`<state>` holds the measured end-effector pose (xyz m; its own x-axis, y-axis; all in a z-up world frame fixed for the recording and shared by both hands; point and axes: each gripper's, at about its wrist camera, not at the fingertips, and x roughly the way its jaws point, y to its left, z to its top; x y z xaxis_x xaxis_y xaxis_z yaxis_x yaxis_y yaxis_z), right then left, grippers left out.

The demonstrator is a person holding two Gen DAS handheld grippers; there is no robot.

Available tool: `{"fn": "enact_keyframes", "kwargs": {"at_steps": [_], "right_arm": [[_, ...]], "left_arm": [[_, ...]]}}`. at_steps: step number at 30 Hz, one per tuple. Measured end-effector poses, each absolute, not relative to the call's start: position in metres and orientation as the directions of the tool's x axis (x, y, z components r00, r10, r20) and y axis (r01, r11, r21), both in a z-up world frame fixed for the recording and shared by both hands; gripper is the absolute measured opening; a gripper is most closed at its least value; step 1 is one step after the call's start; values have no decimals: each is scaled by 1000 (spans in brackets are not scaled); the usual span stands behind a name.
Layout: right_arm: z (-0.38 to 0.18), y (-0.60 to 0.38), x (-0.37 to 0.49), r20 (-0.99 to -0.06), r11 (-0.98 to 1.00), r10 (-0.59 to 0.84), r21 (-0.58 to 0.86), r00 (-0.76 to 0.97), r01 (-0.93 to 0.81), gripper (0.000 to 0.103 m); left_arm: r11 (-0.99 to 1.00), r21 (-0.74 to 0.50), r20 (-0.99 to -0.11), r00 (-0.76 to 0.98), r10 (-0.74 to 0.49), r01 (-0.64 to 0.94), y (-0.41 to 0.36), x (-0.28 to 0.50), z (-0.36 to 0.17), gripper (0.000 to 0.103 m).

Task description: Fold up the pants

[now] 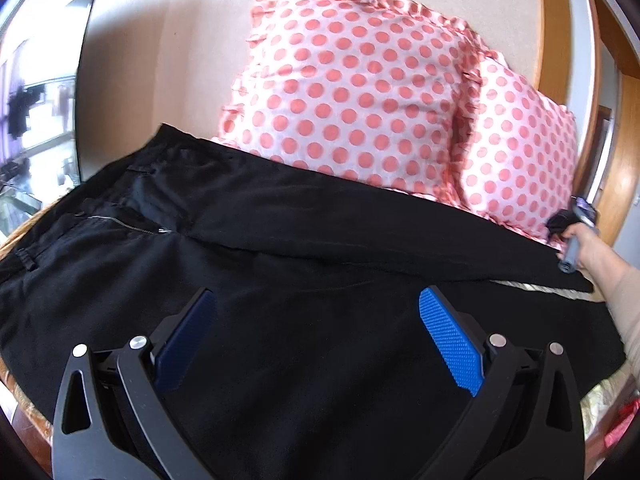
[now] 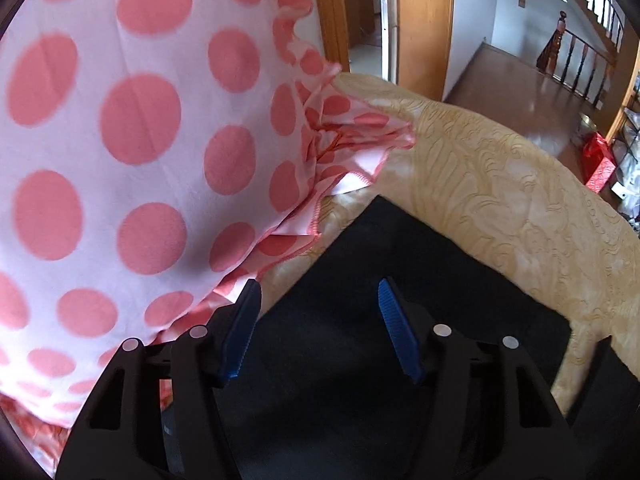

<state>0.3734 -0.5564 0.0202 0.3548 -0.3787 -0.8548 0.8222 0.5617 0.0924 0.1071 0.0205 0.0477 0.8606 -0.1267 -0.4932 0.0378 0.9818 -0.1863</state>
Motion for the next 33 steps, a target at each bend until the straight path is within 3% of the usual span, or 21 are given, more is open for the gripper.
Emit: {"fn": "enact_keyframes", "kwargs": {"at_steps": [3,6,7,11,18,28,30,33], "right_arm": [[15,-544,381,-845,571,-433,10,312,821,57],[15,-533,379,-818,604,-481,-47,316,796,42],[16,-531,375,-814,604,-489,-55,315,795,32],[19,-542,354,-814,624,-406,85,415,777,7],[50,-548,288,-705,649,-281,360,651,670,4],[88,-506,99,-394,693,-104,630,913,351,3],[76,-493,52,-390,689,-105,635,915,349,3],[46,-494,20,-475,649,-96,637,875,417,3]], "left_arm": [[981,-188,-489,863,-131,42,21,107,48,101],[979,-198,-491,860,-138,44,22,107,47,101],[978,-203,-492,859,-139,43,22,107,47,101],[975,-220,-488,862,-138,31,26,104,47,101],[969,-244,-471,869,-150,35,31,91,51,101],[964,-261,-437,884,-166,52,33,61,61,101],[964,-260,-432,887,-166,54,34,56,61,101],[962,-266,-433,885,-173,58,34,54,60,101]]}}
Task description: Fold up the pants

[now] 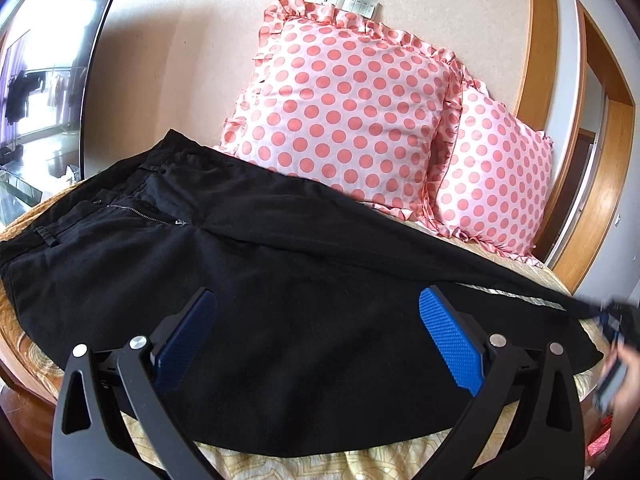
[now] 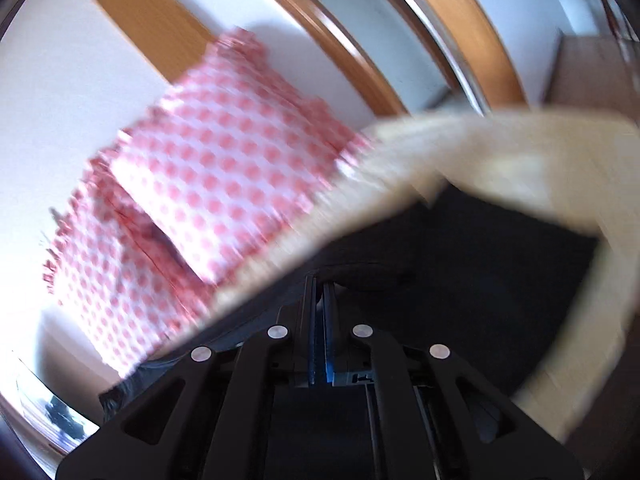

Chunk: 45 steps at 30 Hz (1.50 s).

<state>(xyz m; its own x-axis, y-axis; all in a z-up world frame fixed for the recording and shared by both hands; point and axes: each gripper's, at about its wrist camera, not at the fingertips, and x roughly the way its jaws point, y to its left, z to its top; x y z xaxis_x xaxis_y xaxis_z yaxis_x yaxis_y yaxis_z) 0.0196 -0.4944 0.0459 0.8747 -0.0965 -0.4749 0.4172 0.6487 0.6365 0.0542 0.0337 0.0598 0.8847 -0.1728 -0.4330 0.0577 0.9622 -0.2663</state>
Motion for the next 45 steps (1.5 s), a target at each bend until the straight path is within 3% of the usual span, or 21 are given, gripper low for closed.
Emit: {"fn": "enact_keyframes", "kwargs": {"at_steps": [7,9,11,14,19,21,22,23,31,37,42,45], "right_arm": [[18,-504,13,-542,524,9,718,840,458,7],[15,-507,17,-544,490,38,741,838,459,17],[13,-507,15,-537,468,46,757,842,457,41],[12,-508,14,-524,448,47,772,850,451,43],[12,-512,27,-522,460,1,757,853,463,38],[10,-516,35,-534,459,-6,750,846,476,28],[6,-519,41,-539,452,-1,751,842,481,11],[4,-522,45,-536,452,4,754,844,476,3],[45,-548,14,-351,524,-102,777,931,350,2],[15,-556,-20,-454,490,-181,728,872,481,2],[-1,-556,-15,-490,497,-169,707,855,503,2],[0,-553,-11,-501,539,-181,669,846,511,2]], "left_arm": [[956,-285,-435,879,-195,71,30,51,60,101],[962,-267,-423,889,-177,64,30,47,62,101],[968,-246,-415,897,-151,49,30,45,63,101],[970,-242,-413,900,-137,36,33,47,63,101],[953,-301,-436,884,-167,32,38,53,58,101],[952,-302,-449,876,-176,37,38,56,56,101],[955,-295,-457,872,-175,37,38,57,56,101],[959,-280,-463,870,-168,37,37,58,55,101],[974,-221,-487,859,-159,55,35,62,57,101],[957,-270,-497,836,-233,106,44,77,65,101],[962,-272,-475,863,-170,40,69,112,92,101],[941,-339,-483,860,-166,-9,97,153,108,101]]}}
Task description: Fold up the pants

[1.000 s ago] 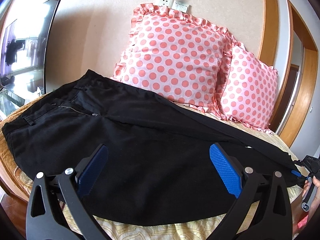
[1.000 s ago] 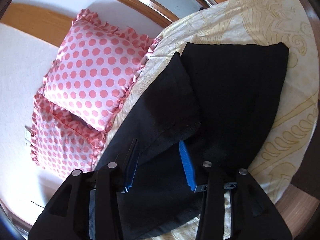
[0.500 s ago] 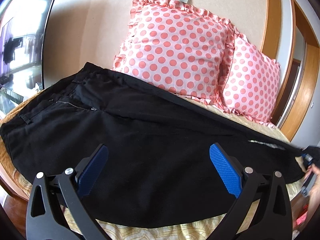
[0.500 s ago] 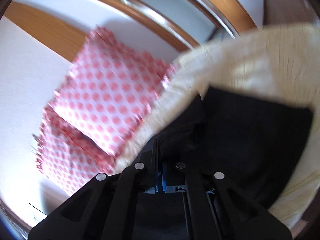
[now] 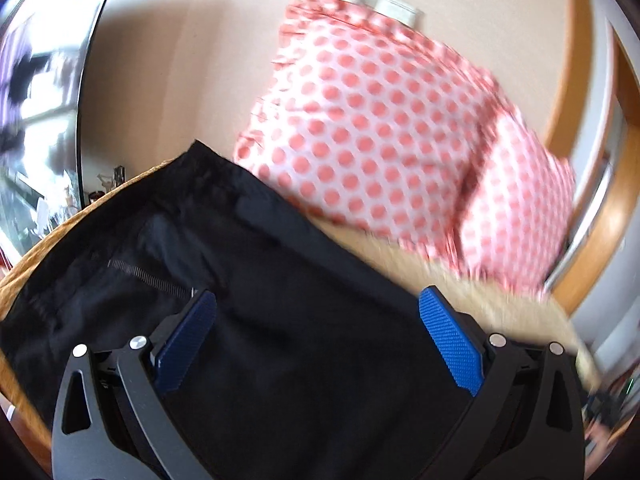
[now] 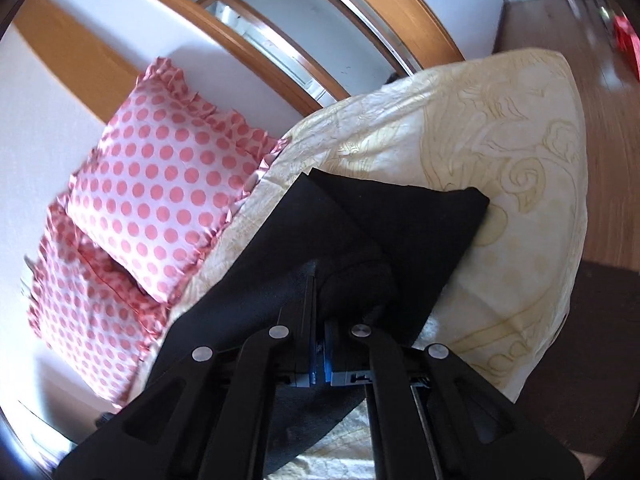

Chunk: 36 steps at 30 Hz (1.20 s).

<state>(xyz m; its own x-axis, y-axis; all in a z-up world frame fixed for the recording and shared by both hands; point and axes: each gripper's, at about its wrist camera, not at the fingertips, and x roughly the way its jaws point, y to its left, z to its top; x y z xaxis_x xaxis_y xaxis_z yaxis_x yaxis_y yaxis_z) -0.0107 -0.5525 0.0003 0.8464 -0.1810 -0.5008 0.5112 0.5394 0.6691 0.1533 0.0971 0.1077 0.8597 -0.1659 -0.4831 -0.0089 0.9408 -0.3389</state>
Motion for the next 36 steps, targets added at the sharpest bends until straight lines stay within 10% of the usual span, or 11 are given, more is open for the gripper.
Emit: {"fn": "enact_keyframes", "kwargs": {"at_steps": [11,21,28,36], "right_arm": [[2,-548,-8,-523,612,-200,594,829,522,2],[2,-548,-4,-549,638,-206,553,810,536,2],[2,-548,-3,-546,639,-201,556,813,532,2],[0,-557,-6,-515,601,-149,630,844,491,2]], "left_arm": [[918,-185,-826,561,48,-351,127,385,96,91],[810,-81,-885,416,210,-580,151,466,53,85],[790,-203,-883,457,107,-578,174,453,45,10],[828,-326,-755,653,61,-455,203,357,110,5]]}}
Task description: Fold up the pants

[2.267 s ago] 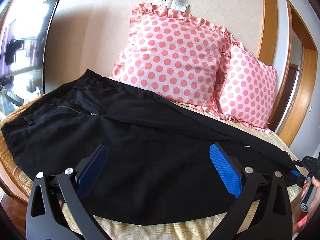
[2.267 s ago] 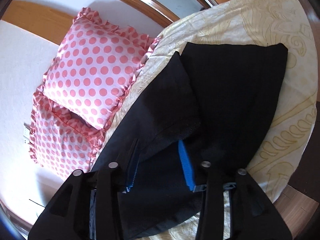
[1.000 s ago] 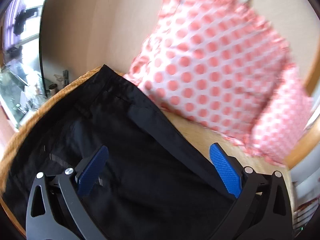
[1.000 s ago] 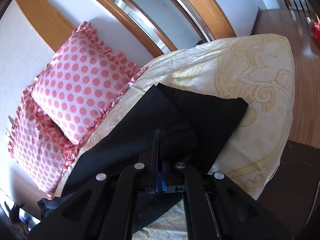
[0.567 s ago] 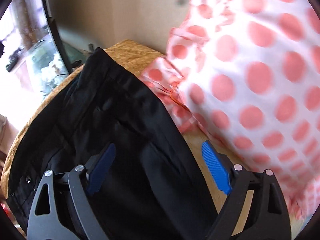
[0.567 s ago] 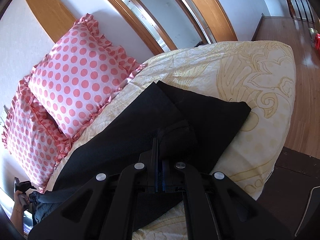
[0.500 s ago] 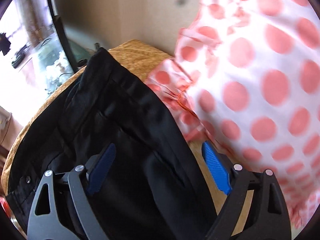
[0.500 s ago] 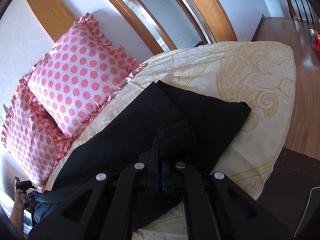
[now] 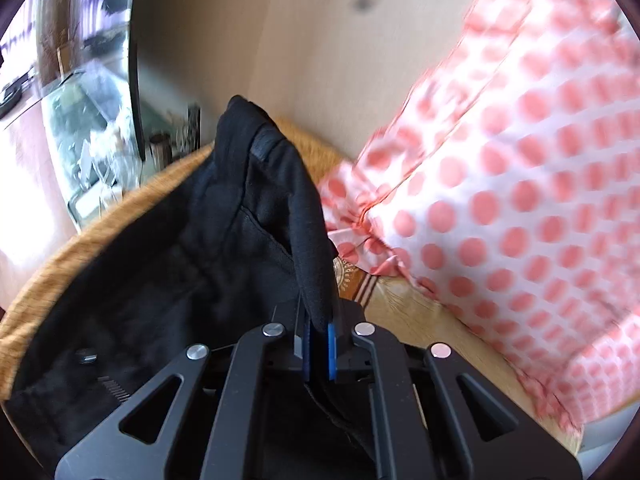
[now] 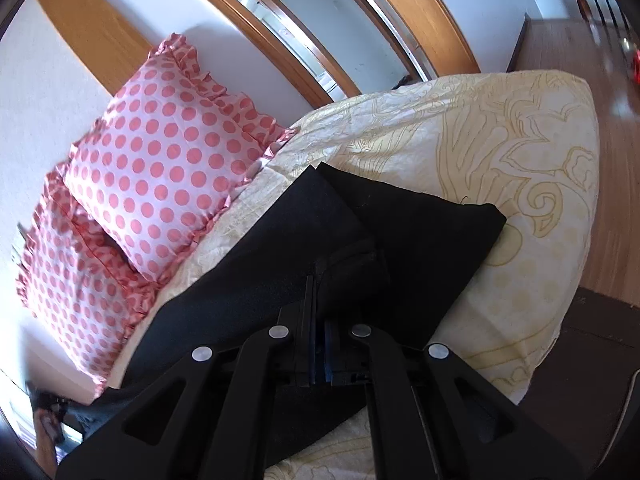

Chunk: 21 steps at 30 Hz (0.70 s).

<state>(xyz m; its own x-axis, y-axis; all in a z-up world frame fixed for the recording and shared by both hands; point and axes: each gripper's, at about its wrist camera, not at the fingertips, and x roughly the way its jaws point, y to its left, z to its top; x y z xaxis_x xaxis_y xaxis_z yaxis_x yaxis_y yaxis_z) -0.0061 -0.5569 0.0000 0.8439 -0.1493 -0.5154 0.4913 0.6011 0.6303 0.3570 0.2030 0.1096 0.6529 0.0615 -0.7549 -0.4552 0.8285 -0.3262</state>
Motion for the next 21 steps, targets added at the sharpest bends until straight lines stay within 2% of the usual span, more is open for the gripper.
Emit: {"fn": "enact_keyframes", "kwargs": {"at_steps": [6,10,13,17,20,21], "right_arm": [[4,-566,-7,-485,577,-126,674,865,462,2],[9,-571,-8,-465,570,-143,683,874,457,2],[13,-575,-8,-455,558,-159,690,876,460,2],[15,-578,-8,-455,545,-171,695,874,469,2],[17,-577,-7,-458,548,-177,690,871,473,2],[18,-576,-6,-458,549,-178,688,871,474,2]], "left_arm": [[827,-429,-646,764,-1,-362,223,231,144,5],[828,-442,-598,801,14,-345,226,147,137,5],[816,-430,-615,787,49,-387,229,96,104,5],[766,-464,-679,734,15,-445,238,70,51,4],[759,-470,-677,736,18,-450,242,59,32,5],[756,-480,-668,744,14,-445,242,57,31,9]]}}
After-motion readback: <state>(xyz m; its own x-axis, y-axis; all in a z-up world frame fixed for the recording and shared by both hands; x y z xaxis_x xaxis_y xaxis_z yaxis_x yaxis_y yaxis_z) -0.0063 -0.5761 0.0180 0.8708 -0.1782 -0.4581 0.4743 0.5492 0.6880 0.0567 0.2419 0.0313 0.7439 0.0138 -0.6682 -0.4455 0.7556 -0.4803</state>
